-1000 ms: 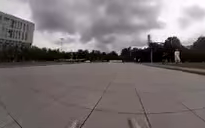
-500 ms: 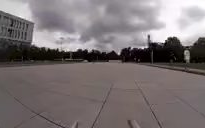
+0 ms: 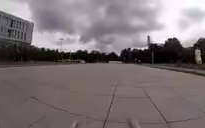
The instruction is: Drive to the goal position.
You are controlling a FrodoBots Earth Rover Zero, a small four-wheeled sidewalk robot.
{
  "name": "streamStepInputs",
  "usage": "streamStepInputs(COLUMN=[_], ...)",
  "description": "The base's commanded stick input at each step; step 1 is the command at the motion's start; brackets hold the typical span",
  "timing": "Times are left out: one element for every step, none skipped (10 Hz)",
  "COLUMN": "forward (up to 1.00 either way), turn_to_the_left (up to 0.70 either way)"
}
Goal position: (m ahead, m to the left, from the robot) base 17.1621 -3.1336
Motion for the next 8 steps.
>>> streamStepInputs(forward=[1.00,1.00,1.00,1.00,1.00,1.00,1.00,1.00], turn_to_the_left=[0.00,0.00,0.00,0.00,0.00,0.00,0.00,0.00])
